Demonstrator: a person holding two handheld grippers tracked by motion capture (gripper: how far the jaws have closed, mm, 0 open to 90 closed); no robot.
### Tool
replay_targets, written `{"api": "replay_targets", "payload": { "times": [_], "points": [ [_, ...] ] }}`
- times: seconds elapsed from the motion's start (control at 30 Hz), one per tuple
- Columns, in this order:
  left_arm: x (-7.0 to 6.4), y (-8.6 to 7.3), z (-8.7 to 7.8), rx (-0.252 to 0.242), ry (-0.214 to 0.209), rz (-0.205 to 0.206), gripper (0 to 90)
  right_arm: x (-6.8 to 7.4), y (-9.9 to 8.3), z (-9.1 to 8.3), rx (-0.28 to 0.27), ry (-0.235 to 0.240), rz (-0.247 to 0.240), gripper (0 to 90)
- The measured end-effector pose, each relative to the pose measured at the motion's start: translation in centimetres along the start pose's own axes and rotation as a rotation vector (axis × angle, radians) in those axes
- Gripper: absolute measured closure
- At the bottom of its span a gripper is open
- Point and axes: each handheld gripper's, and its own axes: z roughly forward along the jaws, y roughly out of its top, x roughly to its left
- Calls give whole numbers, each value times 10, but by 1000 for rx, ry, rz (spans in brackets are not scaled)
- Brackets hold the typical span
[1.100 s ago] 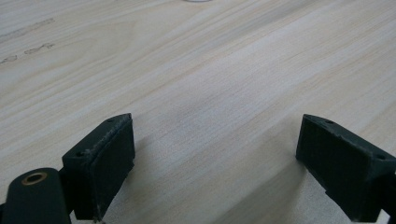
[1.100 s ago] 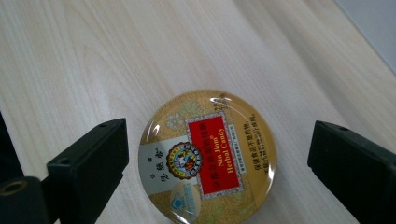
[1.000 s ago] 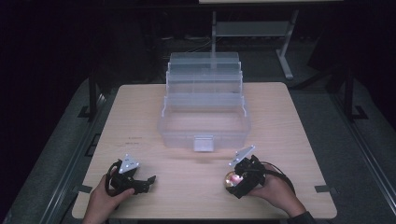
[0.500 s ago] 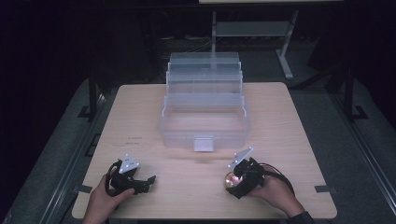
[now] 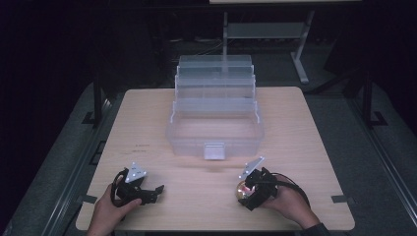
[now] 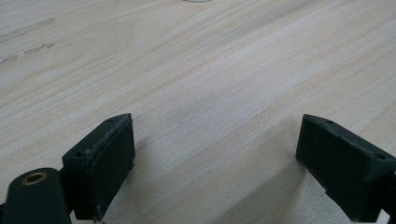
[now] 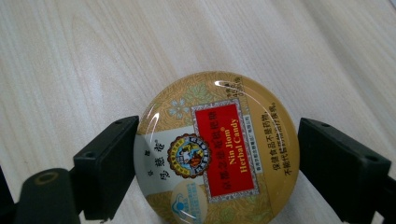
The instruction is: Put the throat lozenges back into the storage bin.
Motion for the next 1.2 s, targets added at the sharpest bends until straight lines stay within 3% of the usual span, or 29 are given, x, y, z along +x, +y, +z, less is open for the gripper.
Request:
{"api": "replay_targets", "payload": {
  "times": [0.17, 0.7, 1.2],
  "points": [
    [0, 0, 0, 0, 0, 0, 107, 1, 0, 1, 6, 6, -8, 188],
    [0, 0, 0, 0, 0, 0, 107, 1, -1, 0, 7, 10, 1, 196],
    [0, 0, 0, 0, 0, 0, 107, -4, -3, -11, 9, 0, 14, 197]
  ]
}}
